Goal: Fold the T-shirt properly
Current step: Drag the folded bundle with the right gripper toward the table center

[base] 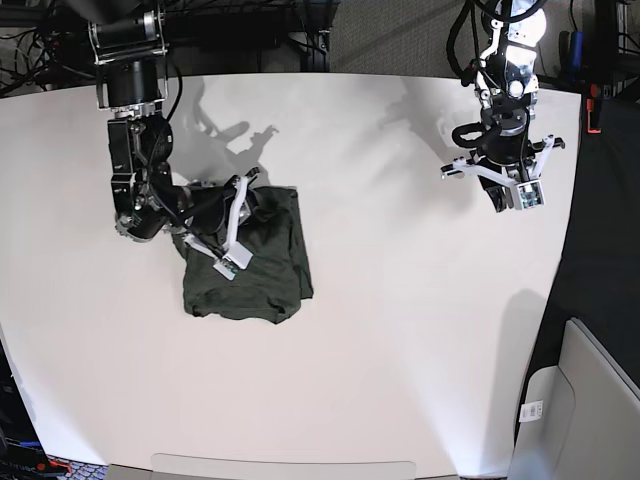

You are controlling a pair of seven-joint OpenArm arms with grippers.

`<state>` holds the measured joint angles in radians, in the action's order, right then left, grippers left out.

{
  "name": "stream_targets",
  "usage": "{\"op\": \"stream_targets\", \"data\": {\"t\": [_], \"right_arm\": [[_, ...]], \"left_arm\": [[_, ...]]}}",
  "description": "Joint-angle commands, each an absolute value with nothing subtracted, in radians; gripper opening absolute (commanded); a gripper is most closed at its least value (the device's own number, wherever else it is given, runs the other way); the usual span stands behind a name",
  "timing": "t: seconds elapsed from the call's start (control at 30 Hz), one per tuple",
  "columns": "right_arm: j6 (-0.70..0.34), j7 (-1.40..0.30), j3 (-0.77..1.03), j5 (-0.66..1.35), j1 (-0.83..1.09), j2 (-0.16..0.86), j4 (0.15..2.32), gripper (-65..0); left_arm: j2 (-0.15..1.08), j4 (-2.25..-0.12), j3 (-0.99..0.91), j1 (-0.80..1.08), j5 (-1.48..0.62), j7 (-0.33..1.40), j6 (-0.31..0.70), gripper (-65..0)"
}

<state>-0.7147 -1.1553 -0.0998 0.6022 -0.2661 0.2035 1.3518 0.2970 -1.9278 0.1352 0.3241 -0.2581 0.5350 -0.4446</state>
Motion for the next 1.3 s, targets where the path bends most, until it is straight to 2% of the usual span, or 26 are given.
{"op": "stream_targets", "data": {"t": [0.0, 0.23, 0.43, 0.67, 0.83, 1.0, 1.27], "right_arm": [[-0.698, -1.196, -0.085, 0.521, -0.282, 0.24, 1.353, -57.6], [-0.698, -1.185, -0.001, 0.521, -0.302, 0.334, 1.357, -57.6], [-0.698, -1.139, 0.042, 0.518, -0.32, 0.346, 1.351, -57.6], [-0.698, -1.135, 0.039, 0.375, -0.354, 0.234, 1.297, -57.6], [-0.698, -1.115, 0.038, 0.351, -0.384, 0.157, 1.227, -57.6], [-0.698, -1.079, 0.038, 0.348, -0.417, 0.137, 1.194, -57.6], [-0.698, -1.089, 0.038, 0.351, -0.432, 0.13, 1.202, -57.6]], "left_arm": [[0.306, -1.951, 0.13, 0.32, -0.246, 0.509, -0.447, -57.6], [0.306, -1.98, 0.073, 0.364, -0.246, 0.507, -0.447, -57.6], [0.306, -1.98, 0.073, 0.372, -0.246, 0.507, -0.447, -57.6], [0.306, -1.992, 0.076, 0.374, -0.246, 0.507, -0.447, -57.6], [0.306, -2.009, 0.074, 0.397, -0.246, 0.473, -0.447, -57.6], [0.306, -2.009, 0.074, 0.443, -0.246, 0.409, -0.447, -57.6], [0.311, -2.011, 0.071, 0.466, -0.246, 0.398, -0.446, -57.6]]}}
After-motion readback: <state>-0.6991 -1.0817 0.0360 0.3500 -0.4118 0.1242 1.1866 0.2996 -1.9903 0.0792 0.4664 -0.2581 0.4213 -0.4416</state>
